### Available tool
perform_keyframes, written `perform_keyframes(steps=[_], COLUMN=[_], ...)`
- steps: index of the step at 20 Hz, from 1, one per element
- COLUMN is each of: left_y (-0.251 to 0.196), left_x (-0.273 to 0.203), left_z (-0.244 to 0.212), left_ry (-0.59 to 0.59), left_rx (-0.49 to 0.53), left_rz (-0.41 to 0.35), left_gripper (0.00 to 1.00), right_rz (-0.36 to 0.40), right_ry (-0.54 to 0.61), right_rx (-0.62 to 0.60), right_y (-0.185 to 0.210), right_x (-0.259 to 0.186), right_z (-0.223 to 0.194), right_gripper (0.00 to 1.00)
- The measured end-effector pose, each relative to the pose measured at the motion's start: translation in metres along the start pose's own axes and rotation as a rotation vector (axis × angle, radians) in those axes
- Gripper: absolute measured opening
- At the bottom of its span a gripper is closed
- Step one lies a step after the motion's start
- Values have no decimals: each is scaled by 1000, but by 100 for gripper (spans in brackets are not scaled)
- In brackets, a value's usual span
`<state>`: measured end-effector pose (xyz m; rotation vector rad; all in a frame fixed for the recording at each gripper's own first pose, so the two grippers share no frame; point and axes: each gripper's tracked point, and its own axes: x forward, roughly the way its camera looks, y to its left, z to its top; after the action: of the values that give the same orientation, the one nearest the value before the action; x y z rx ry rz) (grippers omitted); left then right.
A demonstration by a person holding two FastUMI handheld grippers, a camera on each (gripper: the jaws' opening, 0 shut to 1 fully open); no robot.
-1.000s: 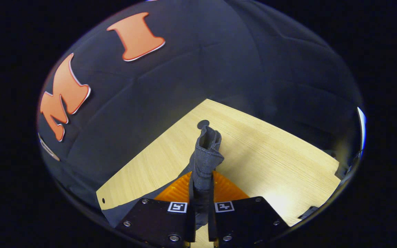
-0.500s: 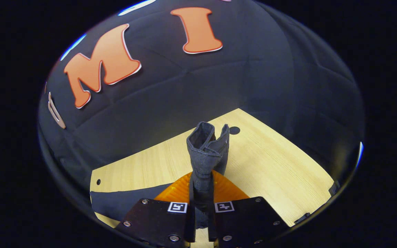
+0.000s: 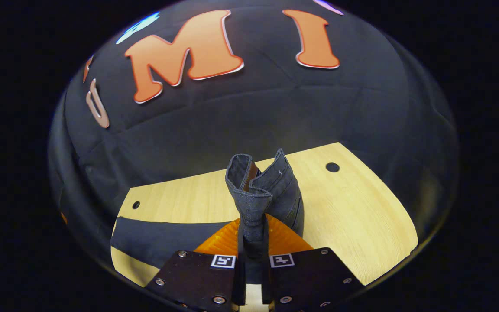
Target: Grasp the waist and the cuffs of the jeans and fold them to make the two legs overlap; first hold the waist and fold one-third of the jeans toward the cuffs, then hold the cuffs and fold the remaining one-third in the same direction to finish folding.
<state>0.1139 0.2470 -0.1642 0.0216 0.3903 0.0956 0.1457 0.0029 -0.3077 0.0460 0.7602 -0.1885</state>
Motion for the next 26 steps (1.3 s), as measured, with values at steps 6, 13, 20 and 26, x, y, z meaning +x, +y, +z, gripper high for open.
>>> perform_keyframes(steps=[6,13,20,26], left_y=[24,60,89,111], left_x=[-4,-7,-8,-5], left_z=[-7,-26,-58,-89], left_ry=[18,62,141,229], left_rx=[-23,-43,-98,-166], left_rz=[44,105,147,172], left_gripper=[98,97,98,98], right_rz=[82,142,126,122], right_ry=[30,115,204,270], right_rx=[-51,-93,-152,-160], right_y=[45,97,121,127], right_x=[6,29,49,51], right_z=[-11,-55,-109,-135], right_gripper=[14,14,14,16])
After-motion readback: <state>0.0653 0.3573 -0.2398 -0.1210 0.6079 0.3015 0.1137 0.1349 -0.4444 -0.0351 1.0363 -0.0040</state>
